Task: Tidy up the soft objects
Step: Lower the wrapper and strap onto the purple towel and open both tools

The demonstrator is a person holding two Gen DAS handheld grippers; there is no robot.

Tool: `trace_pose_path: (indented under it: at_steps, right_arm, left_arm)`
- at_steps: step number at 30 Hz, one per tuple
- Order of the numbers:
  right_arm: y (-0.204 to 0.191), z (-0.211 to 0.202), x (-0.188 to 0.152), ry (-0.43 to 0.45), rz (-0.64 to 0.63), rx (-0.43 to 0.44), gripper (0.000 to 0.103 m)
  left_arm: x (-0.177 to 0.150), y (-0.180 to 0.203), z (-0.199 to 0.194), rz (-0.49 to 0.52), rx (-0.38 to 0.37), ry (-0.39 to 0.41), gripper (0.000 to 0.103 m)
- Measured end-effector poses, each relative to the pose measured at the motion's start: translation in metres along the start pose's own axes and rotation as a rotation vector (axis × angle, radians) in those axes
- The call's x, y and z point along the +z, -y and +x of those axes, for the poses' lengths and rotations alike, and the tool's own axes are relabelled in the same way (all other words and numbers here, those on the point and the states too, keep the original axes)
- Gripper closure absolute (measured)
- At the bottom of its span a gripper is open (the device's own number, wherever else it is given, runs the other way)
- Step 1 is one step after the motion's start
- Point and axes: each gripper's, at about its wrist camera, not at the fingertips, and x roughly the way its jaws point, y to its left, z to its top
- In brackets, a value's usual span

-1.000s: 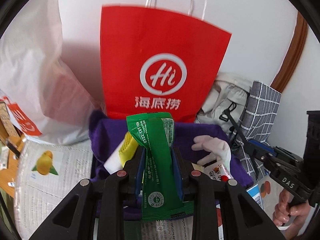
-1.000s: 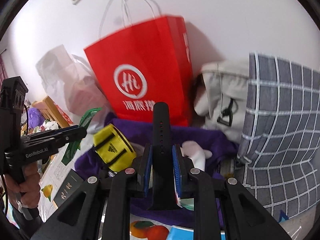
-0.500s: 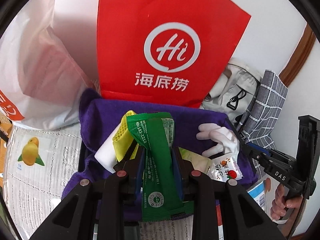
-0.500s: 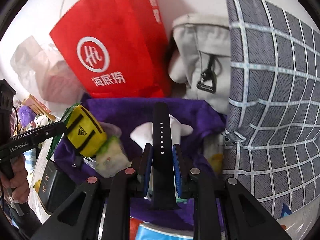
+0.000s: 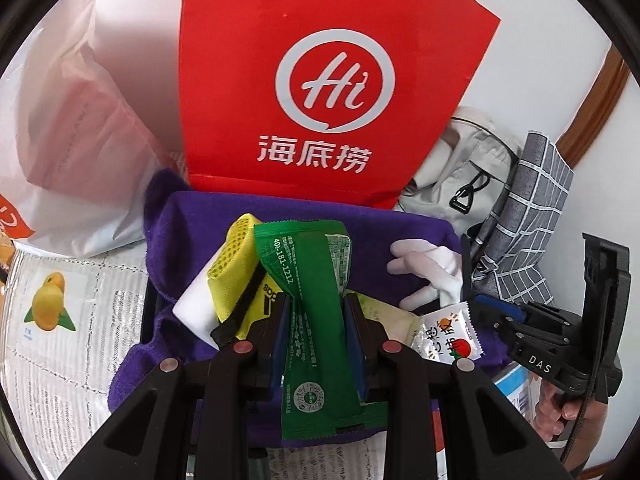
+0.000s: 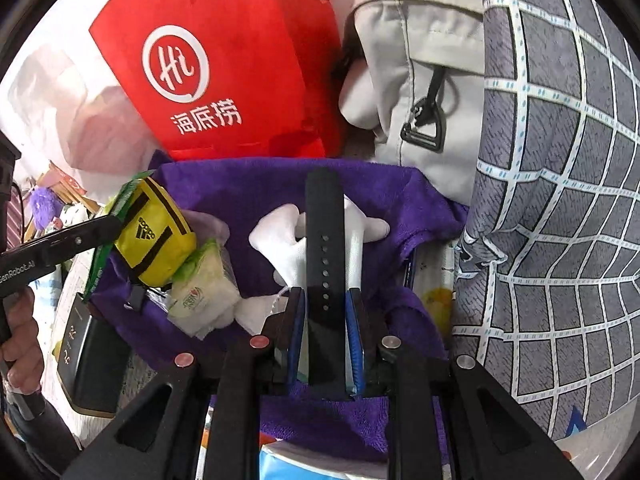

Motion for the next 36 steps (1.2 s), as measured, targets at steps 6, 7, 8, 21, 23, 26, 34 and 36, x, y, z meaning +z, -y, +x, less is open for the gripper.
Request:
trace_pose_path:
  at_steps: [6, 7, 8, 21, 23, 26, 34, 36]
  right_arm:
    - [0.0, -0.012, 0.003, 0.036, 0.007, -0.019, 0.07]
    - [0.0, -0.014, 0.004, 0.042, 0.007, -0.018, 0.07]
    - [-0.001, -0.017, 0.004, 0.048, 0.008, -0.016, 0.07]
    - [-0.009, -0.042, 0.007, 0.104, -0.017, -0.016, 0.058]
    - [-0.011, -0.041, 0.006, 0.104, -0.024, -0.019, 0.058]
    - [-0.016, -0.041, 0.006, 0.099, -0.04, -0.025, 0.058]
    - [-0.02, -0.042, 0.004, 0.114, -0.053, -0.042, 0.053]
    - [-0.022, -0.044, 0.003, 0.119, -0.055, -0.041, 0.053]
  left_arm:
    - [-0.001, 0.007, 0.007, 0.034, -0.005, -0.016, 0.078]
    - [-0.001, 0.008, 0.009, 0.037, -0.003, -0.02, 0.078]
    - [-0.001, 0.009, 0.012, 0.039, -0.001, -0.026, 0.078]
    - [-0.005, 0.013, 0.032, 0.023, 0.004, -0.098, 0.075]
    - [-0.005, 0.014, 0.036, 0.02, 0.003, -0.105, 0.075]
    - [-0.005, 0.014, 0.039, 0.019, -0.002, -0.116, 0.074]
    - [-0.006, 0.018, 0.039, 0.033, 0.004, -0.137, 0.057]
    - [-0.005, 0.019, 0.036, 0.036, 0.008, -0.124, 0.056]
